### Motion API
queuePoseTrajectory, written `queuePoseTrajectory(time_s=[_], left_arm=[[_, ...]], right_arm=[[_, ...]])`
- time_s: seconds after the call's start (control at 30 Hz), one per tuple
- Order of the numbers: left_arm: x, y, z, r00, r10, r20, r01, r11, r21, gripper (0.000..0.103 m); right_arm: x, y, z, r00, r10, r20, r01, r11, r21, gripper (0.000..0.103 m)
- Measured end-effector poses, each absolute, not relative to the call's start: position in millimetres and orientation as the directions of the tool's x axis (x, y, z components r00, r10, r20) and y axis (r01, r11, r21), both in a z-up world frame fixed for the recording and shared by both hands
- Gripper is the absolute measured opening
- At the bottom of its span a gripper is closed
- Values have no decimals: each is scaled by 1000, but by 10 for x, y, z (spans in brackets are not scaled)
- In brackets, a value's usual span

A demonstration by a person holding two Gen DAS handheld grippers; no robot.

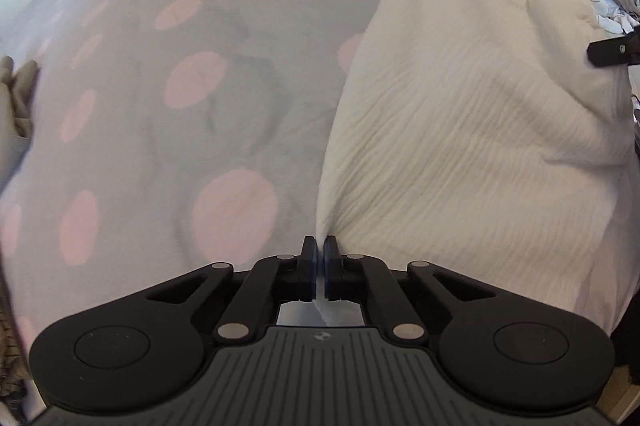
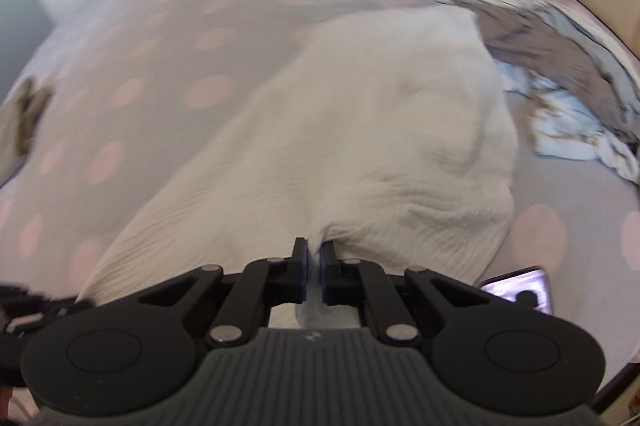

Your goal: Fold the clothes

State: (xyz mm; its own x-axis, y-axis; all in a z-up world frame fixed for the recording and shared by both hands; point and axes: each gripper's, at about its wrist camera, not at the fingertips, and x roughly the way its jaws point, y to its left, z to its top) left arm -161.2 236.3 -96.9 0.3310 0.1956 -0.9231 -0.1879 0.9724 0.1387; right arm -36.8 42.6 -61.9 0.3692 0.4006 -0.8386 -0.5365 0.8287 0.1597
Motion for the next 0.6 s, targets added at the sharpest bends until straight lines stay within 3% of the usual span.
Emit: queuePoseTrajectory(time_s=[0.47,0.6], left_arm=[[-2515,2861,-446,254,425,-869,-311,886,343,1],[-2614,2910,-387,252,434,-865,-338,877,342,5]], right_arm=[[-2076,1049,-386,47,591,-805,-777,528,342,7],[-2181,1065,-402,66,553,-831,-800,526,287,17]])
